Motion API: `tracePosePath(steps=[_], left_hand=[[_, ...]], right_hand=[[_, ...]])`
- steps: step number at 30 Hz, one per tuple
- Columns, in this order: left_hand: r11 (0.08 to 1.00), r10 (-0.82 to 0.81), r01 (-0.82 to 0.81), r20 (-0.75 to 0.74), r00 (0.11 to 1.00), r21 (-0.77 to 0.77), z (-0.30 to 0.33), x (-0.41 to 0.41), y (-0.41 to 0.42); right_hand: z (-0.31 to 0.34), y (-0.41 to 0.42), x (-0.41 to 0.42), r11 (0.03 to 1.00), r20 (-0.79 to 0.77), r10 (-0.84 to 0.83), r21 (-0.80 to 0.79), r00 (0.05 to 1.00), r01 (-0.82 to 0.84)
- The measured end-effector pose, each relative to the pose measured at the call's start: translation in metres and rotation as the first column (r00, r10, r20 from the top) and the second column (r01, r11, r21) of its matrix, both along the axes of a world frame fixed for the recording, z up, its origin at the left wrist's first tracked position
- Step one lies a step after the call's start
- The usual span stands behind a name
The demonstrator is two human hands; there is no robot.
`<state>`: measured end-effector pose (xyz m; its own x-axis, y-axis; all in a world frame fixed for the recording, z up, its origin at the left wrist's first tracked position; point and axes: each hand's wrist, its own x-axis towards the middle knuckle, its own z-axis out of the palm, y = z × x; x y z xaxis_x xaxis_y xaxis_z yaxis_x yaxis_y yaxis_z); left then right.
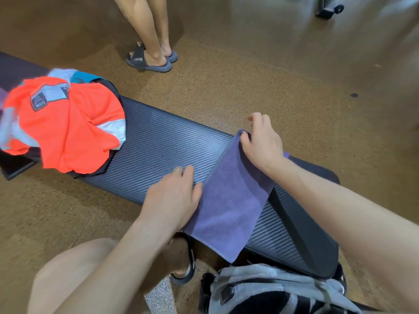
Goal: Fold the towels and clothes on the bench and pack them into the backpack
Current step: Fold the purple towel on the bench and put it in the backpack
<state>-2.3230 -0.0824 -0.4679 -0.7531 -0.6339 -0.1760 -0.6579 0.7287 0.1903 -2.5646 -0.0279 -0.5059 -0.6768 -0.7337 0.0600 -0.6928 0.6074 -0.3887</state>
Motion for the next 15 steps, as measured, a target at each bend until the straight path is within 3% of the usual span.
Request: tracePosePath(steps=[3, 9, 15], left_hand=[[0.998, -0.062, 0.063, -0.057, 0.996, 0.026, -0.008, -0.028, -0.002], [0.997, -0.075, 0.075, -0.013, 0.997, 0.03, -0.028, -0.056, 0.001], [0.999, -0.013, 0.014, -0.026, 1.0, 0.04, -0.041, -0.057, -0.004]], right_hand=[[0.001, 0.022, 0.032, 0.993, 0.016, -0.004, -0.117, 1.0, 0.005], [-0.015, 0.068, 0.102, 0.993, -0.148, 0.079, 0.102, 0.986, -0.064], [-0.032, 0.074, 0.128, 0.968, -0.087, 0.116, 0.233, 0.989, -0.093]])
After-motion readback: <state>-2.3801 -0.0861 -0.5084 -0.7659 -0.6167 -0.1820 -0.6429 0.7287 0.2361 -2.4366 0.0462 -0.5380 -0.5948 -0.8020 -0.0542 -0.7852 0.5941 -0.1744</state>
